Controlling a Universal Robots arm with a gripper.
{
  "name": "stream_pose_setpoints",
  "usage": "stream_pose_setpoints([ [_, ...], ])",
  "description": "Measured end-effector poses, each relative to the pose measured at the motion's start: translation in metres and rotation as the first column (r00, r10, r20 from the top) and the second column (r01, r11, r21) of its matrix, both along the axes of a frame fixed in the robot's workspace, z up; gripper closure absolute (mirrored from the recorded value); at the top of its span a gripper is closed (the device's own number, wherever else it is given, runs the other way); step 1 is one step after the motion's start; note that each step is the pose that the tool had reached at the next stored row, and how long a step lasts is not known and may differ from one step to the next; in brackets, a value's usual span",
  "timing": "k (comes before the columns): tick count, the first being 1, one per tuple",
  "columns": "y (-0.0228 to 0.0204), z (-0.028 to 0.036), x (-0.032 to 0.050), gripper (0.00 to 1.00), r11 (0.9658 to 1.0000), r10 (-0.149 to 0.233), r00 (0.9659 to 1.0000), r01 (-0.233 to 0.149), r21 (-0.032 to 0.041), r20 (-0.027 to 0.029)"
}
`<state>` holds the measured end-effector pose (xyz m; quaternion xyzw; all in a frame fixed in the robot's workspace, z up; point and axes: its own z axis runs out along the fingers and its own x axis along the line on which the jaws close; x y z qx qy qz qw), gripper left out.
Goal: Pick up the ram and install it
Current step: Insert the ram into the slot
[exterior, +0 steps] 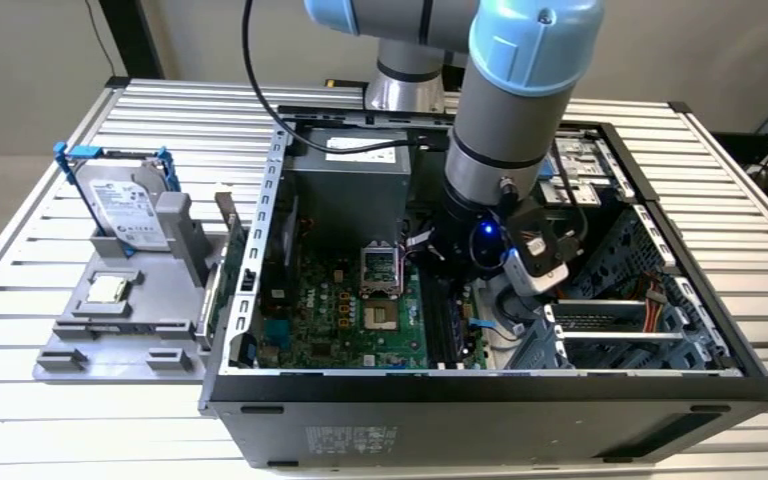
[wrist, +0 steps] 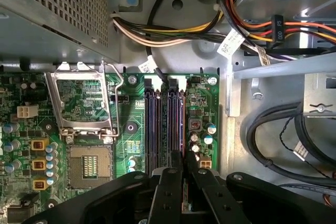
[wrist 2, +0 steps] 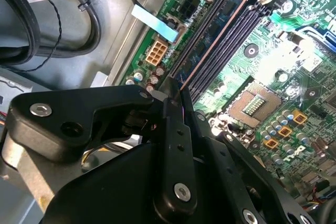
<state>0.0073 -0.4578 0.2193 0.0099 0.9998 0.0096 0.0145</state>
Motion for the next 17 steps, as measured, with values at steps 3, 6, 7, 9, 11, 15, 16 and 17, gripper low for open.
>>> stream_pose_setpoints([
  [3, 0.0000, -0.0021, 0.0000, 1.00, 1.0000, 0.000, 1.0000, 0.000, -0.0001, -0.0001],
  [6, 0.0000, -0.0046, 0.0000, 1.00, 1.0000, 0.000, 1.0000, 0.000, -0.0002, -0.0001],
  [7, 0.0000, -0.0053, 0.0000, 1.00, 1.0000, 0.000, 1.0000, 0.000, -0.0002, -0.0001],
  [9, 0.0000, -0.0066, 0.0000, 1.00, 1.0000, 0.000, 1.0000, 0.000, -0.0002, -0.0001],
  [11, -0.0001, -0.0066, 0.0000, 1.00, 1.0000, 0.000, 1.0000, 0.000, -0.0006, -0.0003],
  [15, 0.0000, -0.0067, -0.0001, 1.00, 1.0000, 0.000, 1.0000, 0.000, -0.0011, -0.0010],
  [16, 0.0000, -0.0067, 0.0000, 1.00, 1.0000, 0.000, 1.0000, 0.000, -0.0012, -0.0011],
  [17, -0.0001, -0.0066, -0.0001, 1.00, 1.0000, 0.000, 1.0000, 0.000, -0.0019, -0.0014],
])
